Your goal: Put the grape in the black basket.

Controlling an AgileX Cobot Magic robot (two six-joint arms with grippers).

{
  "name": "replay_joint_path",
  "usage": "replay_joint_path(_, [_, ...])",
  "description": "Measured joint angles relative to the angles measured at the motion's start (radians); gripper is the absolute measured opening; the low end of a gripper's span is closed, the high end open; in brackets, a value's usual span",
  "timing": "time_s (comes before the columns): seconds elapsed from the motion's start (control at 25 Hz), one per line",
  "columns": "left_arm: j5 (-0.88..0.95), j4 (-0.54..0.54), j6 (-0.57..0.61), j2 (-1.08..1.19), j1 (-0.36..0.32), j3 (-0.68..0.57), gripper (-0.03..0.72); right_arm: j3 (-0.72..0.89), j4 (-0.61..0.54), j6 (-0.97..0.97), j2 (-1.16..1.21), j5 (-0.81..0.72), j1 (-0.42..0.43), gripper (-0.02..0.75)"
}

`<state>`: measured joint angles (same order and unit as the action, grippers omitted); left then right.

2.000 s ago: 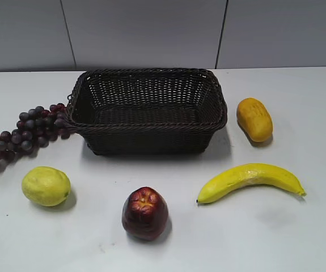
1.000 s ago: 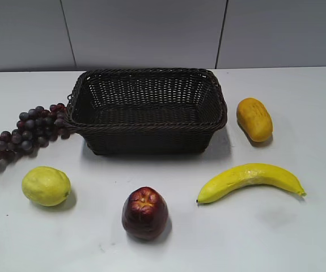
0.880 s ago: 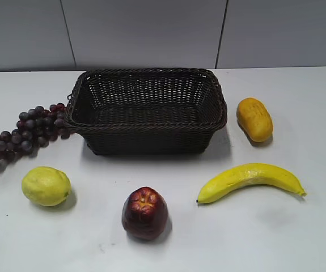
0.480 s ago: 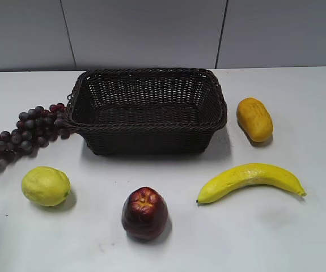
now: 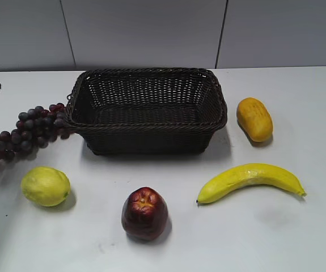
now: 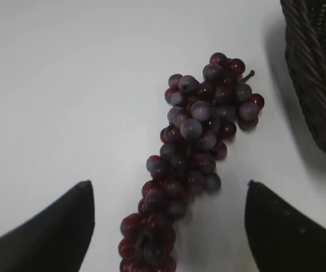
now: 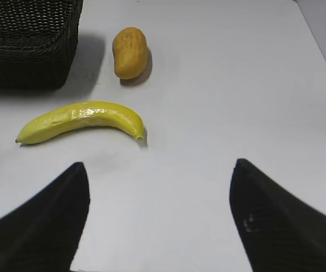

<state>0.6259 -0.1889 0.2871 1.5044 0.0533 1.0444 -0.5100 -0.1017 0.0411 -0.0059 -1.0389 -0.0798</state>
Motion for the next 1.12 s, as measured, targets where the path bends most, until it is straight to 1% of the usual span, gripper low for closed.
replay_joint_path(0.2, [-0.001,-0.020,0.011,0.217,0.022,0.082,0.659,0.000,0.000,0.000,0.000,0.000,0.000,0.585])
replay_joint_path(0.48, [-0.024,-0.025,0.015,0.427,0.038,0.136,0.661,0.000,0.000,0.000,0.000,0.000,0.000,0.585])
replay_joint_path(0.68, [-0.056,-0.019,0.015,0.504,0.038,0.149,0.650,0.000,0.000,0.000,0.000,0.000,0.000,0.585])
replay_joint_path(0.72, [-0.062,-0.020,0.016,0.513,0.038,0.149,0.636,0.000,0.000,0.000,0.000,0.000,0.000,0.585])
replay_joint_path(0.8, [-0.066,-0.022,0.016,0.522,0.039,0.149,0.580,0.000,0.000,0.000,0.000,0.000,0.000,0.585])
replay_joint_path(0.84, [-0.070,-0.022,0.016,0.523,0.039,0.149,0.526,0.000,0.000,0.000,0.000,0.000,0.000,0.585])
replay_joint_path(0.92, [-0.070,-0.023,0.016,0.523,0.039,0.152,0.369,0.000,0.000,0.000,0.000,0.000,0.000,0.585])
replay_joint_path(0.96, [-0.071,-0.023,0.017,0.522,0.039,0.153,0.330,0.000,0.000,0.000,0.000,0.000,0.000,0.585])
replay_joint_path(1.12, [-0.067,-0.023,0.017,0.522,0.039,0.154,0.333,0.000,0.000,0.000,0.000,0.000,0.000,0.585])
